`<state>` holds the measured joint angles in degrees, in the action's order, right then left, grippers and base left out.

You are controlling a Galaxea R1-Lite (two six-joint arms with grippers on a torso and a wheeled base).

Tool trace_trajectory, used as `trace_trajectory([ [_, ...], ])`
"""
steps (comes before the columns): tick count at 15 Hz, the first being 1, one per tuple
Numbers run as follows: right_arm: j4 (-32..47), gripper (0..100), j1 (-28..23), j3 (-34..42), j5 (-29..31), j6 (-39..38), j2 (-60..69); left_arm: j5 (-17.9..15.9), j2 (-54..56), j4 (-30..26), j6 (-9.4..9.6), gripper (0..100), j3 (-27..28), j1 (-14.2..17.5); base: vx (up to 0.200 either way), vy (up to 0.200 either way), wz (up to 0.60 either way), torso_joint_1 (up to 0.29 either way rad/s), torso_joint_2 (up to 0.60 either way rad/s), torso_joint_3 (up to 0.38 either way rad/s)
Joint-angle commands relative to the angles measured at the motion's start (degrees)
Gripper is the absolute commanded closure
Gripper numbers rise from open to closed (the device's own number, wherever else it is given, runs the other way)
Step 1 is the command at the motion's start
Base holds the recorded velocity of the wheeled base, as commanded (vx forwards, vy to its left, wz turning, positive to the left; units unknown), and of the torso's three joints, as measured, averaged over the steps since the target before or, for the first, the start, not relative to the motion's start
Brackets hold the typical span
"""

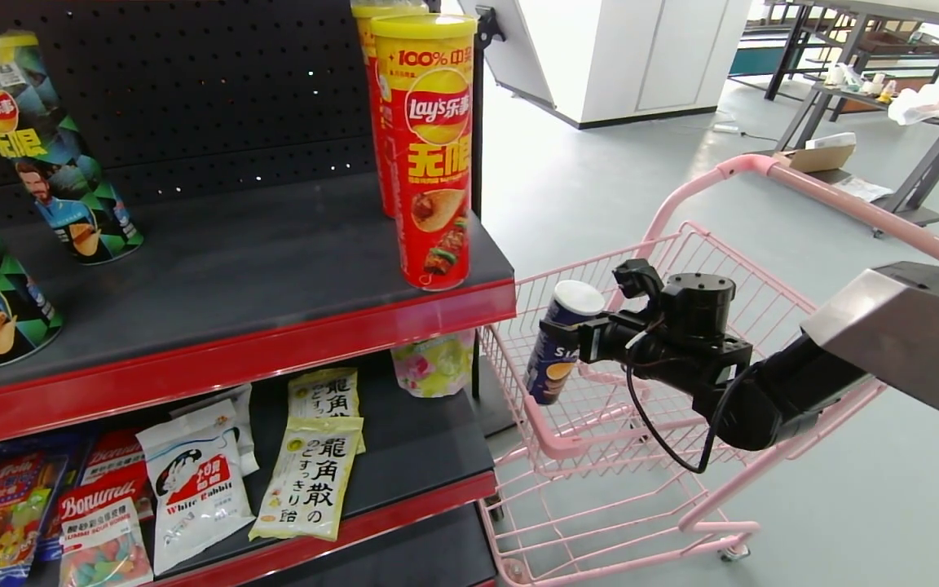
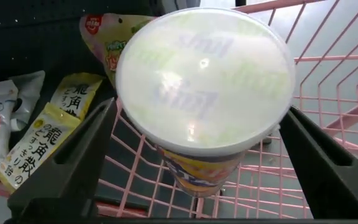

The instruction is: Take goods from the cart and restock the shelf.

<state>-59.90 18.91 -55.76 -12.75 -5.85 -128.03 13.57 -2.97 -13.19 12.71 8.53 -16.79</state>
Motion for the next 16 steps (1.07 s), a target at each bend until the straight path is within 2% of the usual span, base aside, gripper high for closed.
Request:
trace_trajectory([
  [1, -0.04, 0, 0.08, -1.90, -0.08, 0.05, -2.23, -0.03, -0.63, 0.01, 0.03, 0, -0.01, 0.00, 0.000, 0.000, 0.00, 0.000, 0.00, 0.000],
  [6, -0.04, 0, 0.08, -4.45, -1.84, -0.74, -5.74, 0.05, -1.16, 0.01, -0.06, 0, -0.01, 0.00, 0.000, 0.000, 0.00, 0.000, 0.00, 0.000],
  [7, -0.12, 100, 0.08, -5.24, -1.84, -0.74, -6.36, 0.05, -1.33, 0.01, -0.06, 0, -0.01, 0.00, 0.000, 0.000, 0.00, 0.000, 0.00, 0.000],
  [11, -0.12, 100, 0.08, -5.32, -1.66, -1.27, -6.01, 0.14, -1.33, 0.01, 0.03, 0, -0.01, 0.70, 0.000, 0.000, 0.00, 0.000, 0.00, 0.000],
  [13, 1.02, 100, 0.16, -1.90, -1.49, -1.18, -1.00, 0.14, -1.33, 0.01, 0.03, 0, -0.01, 0.79, 0.000, 0.000, 0.00, 0.000, 0.00, 0.000],
  [15, 5.59, 100, 0.25, 1.44, -1.49, -1.00, 6.38, 0.14, -1.33, 0.01, -0.06, 0, -0.01, 0.79, 0.000, 0.000, 0.00, 0.000, 0.00, 0.000],
  [16, 10.25, 100, -0.01, 2.67, -1.57, -1.00, 12.27, 0.23, -1.33, 0.01, -0.06, 0, -0.01, 0.70, 0.000, 0.000, 0.00, 0.000, 0.00, 0.000],
])
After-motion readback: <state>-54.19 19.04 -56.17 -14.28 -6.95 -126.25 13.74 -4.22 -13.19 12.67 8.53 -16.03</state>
